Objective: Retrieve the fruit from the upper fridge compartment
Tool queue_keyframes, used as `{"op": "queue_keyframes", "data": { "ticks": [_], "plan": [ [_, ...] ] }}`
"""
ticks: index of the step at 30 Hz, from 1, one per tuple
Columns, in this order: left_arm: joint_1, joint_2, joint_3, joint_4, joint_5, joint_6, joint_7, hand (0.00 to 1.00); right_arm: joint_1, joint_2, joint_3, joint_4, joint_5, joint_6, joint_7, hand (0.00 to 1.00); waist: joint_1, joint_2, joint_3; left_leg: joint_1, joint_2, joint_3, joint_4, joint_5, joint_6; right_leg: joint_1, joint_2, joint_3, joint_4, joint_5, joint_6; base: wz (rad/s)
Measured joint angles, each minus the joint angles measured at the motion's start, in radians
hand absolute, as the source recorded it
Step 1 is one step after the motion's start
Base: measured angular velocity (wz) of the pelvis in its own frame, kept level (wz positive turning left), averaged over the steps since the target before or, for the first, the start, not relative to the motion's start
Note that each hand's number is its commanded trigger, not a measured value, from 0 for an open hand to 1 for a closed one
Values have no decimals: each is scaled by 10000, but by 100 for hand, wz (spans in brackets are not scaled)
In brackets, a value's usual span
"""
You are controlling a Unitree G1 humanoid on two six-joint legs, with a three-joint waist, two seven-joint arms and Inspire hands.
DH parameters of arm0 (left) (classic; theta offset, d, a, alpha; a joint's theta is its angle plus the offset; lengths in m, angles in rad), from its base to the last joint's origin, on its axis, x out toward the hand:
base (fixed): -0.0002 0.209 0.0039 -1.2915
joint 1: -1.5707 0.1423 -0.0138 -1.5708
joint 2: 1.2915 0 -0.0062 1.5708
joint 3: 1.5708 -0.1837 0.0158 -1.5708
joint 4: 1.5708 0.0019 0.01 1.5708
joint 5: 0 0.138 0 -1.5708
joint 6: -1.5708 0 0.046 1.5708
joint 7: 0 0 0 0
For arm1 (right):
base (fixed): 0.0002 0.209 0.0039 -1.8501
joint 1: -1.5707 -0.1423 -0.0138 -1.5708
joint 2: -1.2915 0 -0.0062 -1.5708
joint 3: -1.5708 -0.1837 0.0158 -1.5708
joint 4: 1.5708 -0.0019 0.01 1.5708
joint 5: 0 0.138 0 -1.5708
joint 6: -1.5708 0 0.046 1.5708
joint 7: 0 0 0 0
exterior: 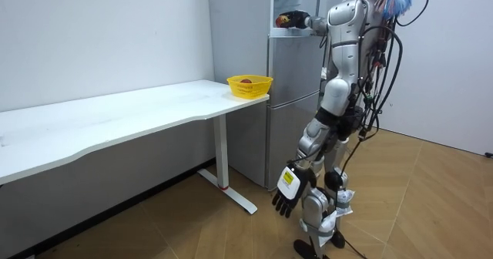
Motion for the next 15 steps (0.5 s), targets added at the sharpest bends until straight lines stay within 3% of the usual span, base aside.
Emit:
{"op": "queue_keyframes", "data": {
  "ticks": [15],
  "plan": [
    [-36, 3, 0, 7, -7, -60, -17, 0, -348, -123, 260, 243, -73, -58, 256, 100, 104, -35, 40, 39, 15, -6, -36, 0, -2, 2, 22, -1, -42, 0, 1, 0]
  ]
}}
